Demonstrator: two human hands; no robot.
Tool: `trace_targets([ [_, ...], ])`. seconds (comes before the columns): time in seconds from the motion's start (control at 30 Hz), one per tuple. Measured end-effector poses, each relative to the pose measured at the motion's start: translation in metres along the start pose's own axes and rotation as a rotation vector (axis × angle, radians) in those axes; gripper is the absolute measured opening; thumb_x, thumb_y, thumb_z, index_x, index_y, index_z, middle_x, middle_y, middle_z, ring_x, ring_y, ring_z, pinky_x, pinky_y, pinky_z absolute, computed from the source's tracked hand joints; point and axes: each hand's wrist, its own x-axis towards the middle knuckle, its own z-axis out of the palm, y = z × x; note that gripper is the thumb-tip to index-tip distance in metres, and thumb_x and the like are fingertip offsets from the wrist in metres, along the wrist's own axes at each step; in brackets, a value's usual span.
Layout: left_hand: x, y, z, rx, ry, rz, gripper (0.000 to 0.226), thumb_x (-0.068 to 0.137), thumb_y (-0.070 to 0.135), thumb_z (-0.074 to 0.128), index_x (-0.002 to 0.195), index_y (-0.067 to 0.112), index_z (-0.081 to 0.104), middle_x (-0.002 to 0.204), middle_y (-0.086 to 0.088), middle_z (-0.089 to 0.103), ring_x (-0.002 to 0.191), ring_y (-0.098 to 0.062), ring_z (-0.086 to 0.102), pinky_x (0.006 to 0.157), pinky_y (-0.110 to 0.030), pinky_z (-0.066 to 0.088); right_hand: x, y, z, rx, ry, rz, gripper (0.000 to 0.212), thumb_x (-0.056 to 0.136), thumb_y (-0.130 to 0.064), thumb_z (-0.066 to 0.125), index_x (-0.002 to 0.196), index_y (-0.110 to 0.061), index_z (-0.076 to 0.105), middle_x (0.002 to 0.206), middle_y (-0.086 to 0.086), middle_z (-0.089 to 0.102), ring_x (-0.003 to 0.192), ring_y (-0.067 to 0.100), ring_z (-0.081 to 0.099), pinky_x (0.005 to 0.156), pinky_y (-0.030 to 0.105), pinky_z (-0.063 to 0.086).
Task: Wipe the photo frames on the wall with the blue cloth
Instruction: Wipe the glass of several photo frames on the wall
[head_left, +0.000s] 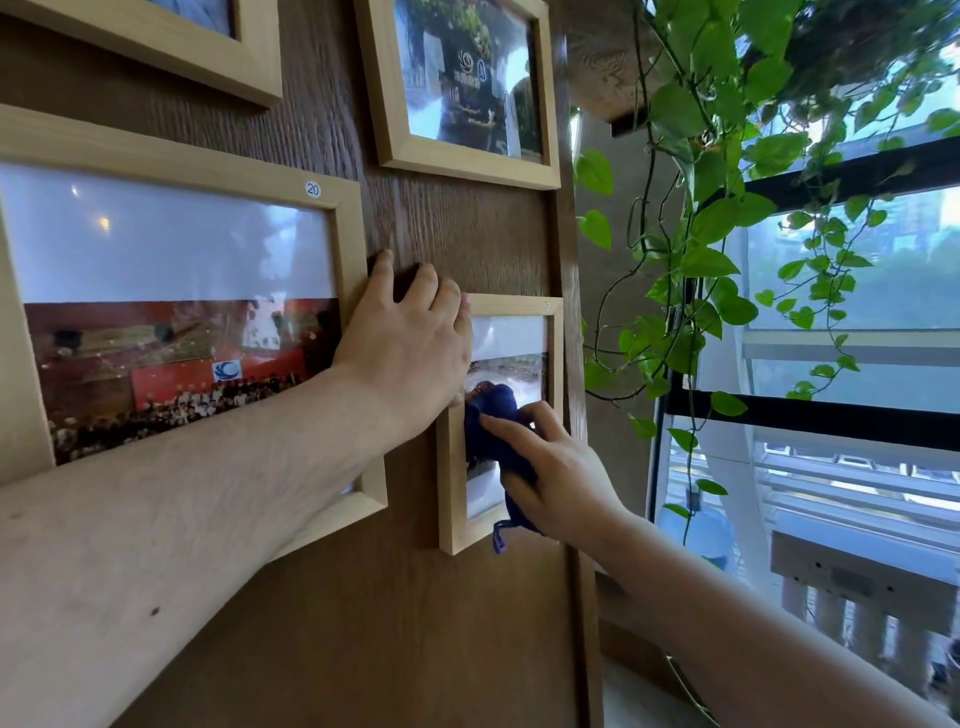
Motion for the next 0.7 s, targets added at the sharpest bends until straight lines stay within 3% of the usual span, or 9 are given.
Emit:
trace_targets([
  [0.1,0.000,0.001,0.001,0.009,0.001,-0.005,0.083,0.091,0.055,0.043,0.148,0.002,0.016,0.153,-0.022,0.025,0.142,-0.039,0.019,0.113,-0.064,0.018,-0.006,0.011,0.003,-0.075,0.005,-0.010,0.048,0.081,-0.033,0.047,0.129,-0.035,0.047,0.114,0.004,0.051,0.067,0.023,0.055,0.048,0.030,0.044],
  [0.17,-0.001,0.001,0.000,0.012,0.006,-0.002,0.079,0.093,0.052,0.041,0.148,0.001,0.016,0.153,-0.023,0.024,0.142,-0.038,0.019,0.113,-0.064,0.017,-0.012,0.025,0.004,-0.131,0.019,0.090,0.047,0.079,-0.031,0.050,0.126,-0.035,0.050,0.110,0.002,0.053,0.065,0.026,0.058,0.046,0.033,0.047],
  [0.3,-0.001,0.001,0.000,0.017,0.005,-0.002,0.075,0.095,0.048,0.040,0.148,0.001,0.016,0.153,-0.023,0.024,0.142,-0.039,0.019,0.113,-0.064,0.017,-0.020,0.042,0.007,-0.208,0.013,0.280,0.047,0.079,-0.029,0.060,0.125,-0.034,0.053,0.110,0.001,0.054,0.066,0.028,0.061,0.047,0.027,0.037],
  [0.43,0.000,0.002,0.002,0.025,0.007,-0.014,0.076,0.094,0.049,0.041,0.148,0.002,0.017,0.153,-0.022,0.025,0.142,-0.038,0.020,0.113,-0.064,0.018,-0.018,0.021,0.004,-0.101,-0.067,0.130,0.048,0.081,-0.031,0.052,0.129,-0.033,0.048,0.113,0.001,0.050,0.070,0.025,0.058,0.050,0.034,0.047],
  [0.57,0.001,0.003,0.002,0.026,0.002,-0.015,0.078,0.093,0.052,0.039,0.148,0.002,0.016,0.153,-0.022,0.025,0.142,-0.037,0.020,0.113,-0.063,0.018,-0.020,0.004,-0.001,-0.051,-0.138,-0.030,0.051,0.084,-0.037,0.044,0.134,-0.035,0.042,0.118,0.003,0.046,0.071,0.020,0.055,0.054,0.034,0.048],
  [0.7,0.001,0.002,0.002,0.027,-0.008,-0.019,0.079,0.093,0.052,0.039,0.148,0.002,0.016,0.153,-0.022,0.025,0.142,-0.037,0.021,0.113,-0.063,0.018,-0.025,0.018,0.000,-0.156,-0.128,-0.025,0.046,0.083,-0.035,0.045,0.130,-0.036,0.047,0.113,0.004,0.051,0.069,0.023,0.057,0.048,0.036,0.048],
])
